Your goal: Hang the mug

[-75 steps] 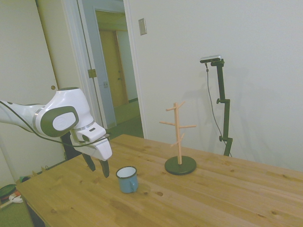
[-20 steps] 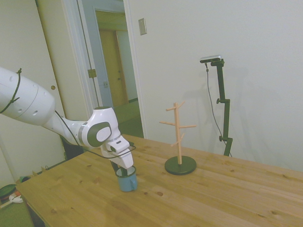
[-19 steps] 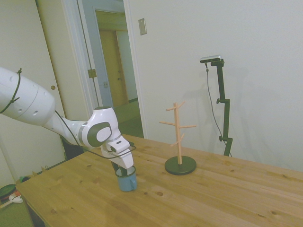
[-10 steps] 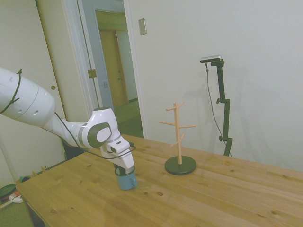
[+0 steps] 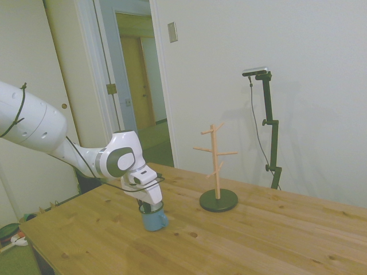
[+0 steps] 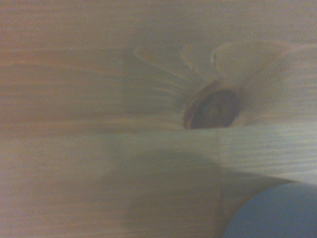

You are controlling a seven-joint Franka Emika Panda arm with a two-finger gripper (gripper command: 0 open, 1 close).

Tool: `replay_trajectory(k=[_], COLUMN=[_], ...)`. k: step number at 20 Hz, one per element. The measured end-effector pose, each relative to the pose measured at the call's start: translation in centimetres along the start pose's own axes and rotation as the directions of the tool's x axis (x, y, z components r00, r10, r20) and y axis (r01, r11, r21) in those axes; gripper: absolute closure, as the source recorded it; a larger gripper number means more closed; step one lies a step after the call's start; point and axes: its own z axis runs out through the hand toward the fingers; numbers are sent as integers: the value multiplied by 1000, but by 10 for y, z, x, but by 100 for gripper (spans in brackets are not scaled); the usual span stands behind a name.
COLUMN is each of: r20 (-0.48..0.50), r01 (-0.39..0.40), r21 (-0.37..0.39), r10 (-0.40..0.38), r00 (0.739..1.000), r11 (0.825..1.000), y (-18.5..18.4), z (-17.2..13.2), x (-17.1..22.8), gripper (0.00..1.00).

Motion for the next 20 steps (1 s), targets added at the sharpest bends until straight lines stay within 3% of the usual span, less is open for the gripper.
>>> replay_trajectory(k=[4, 20], r20=[-25, -133], r01=[29, 98], r21=[-59, -63], r10=[-31, -106], r00=[999, 985], r11=[998, 993], y=[7, 64], z=[-21, -216], x=[5, 58], gripper=[100, 100])
